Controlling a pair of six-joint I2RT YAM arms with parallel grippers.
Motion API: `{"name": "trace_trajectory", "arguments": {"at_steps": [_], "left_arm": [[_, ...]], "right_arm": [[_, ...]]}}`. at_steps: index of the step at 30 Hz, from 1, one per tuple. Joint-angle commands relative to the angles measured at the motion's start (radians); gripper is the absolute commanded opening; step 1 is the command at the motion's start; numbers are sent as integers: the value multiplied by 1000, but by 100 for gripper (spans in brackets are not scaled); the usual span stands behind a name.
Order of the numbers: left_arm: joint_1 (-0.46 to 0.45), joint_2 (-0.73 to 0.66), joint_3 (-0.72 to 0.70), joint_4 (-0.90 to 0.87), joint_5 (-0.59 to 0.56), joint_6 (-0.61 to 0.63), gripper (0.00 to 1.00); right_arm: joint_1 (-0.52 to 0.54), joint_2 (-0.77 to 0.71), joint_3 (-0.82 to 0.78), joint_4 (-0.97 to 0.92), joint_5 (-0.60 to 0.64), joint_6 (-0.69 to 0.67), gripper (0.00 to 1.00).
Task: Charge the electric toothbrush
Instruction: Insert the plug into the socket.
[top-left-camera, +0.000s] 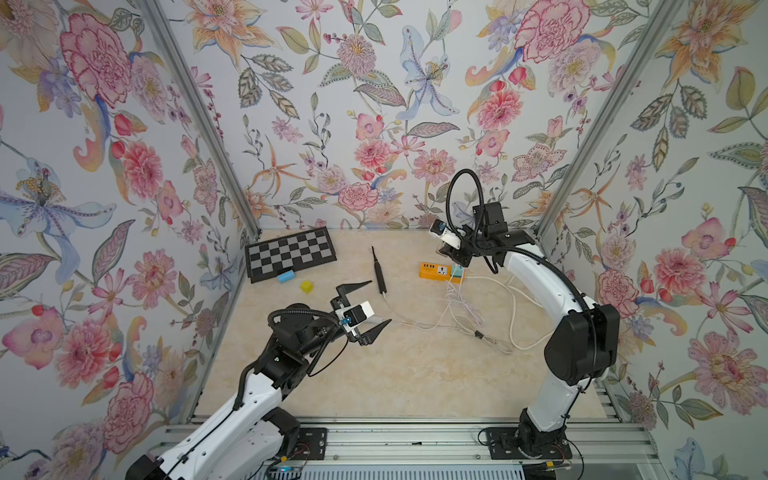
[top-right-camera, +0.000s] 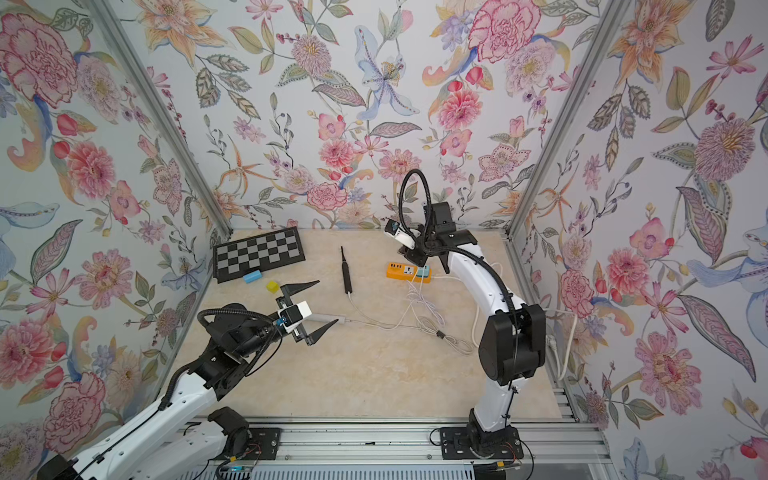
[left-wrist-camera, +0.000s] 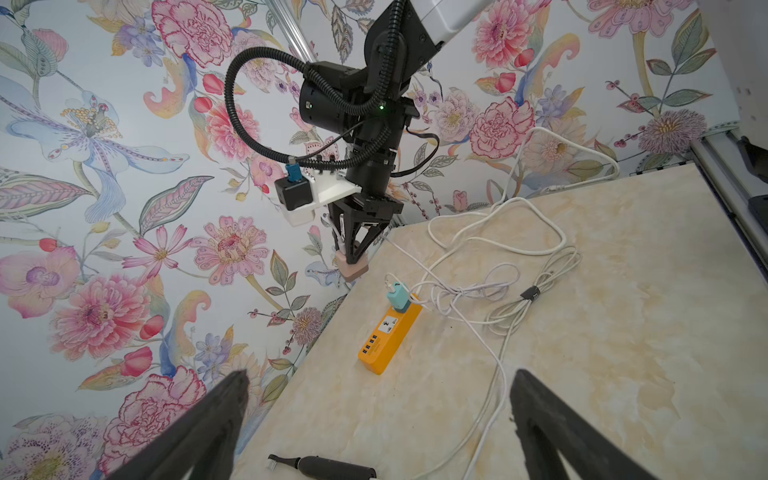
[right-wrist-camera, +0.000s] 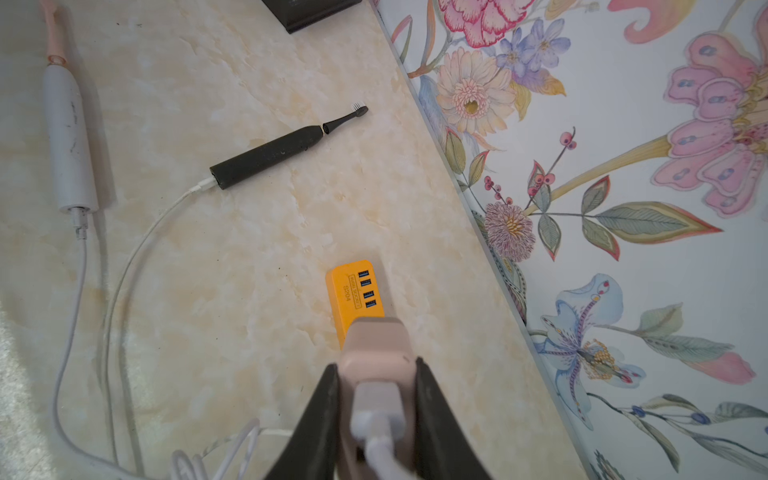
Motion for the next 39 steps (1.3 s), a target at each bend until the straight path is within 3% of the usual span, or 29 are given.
{"name": "trace_trajectory", "arguments": {"at_steps": [1, 7, 15, 26, 33, 39], "left_arm": [[8, -16, -23, 48, 60, -5, 99], [9, -24, -102, 157, 147, 30, 99], [9, -25, -103, 121, 154, 78, 99], [8, -35, -108, 42, 182, 190, 99], [9, 4, -73, -84, 117, 278, 99], [9, 28, -66, -83, 102, 267, 99]], "right_arm": [[-21, 76, 66, -58, -73, -174, 9], [-50, 235, 223, -223, -100, -279, 9], [-63, 380, 417, -359, -102, -346, 10], [-76, 466, 430, -386, -135, -429, 10], [-88, 499, 434, -385, -161, -431, 10], [-89, 519, 444, -382, -123, -442, 9]]}}
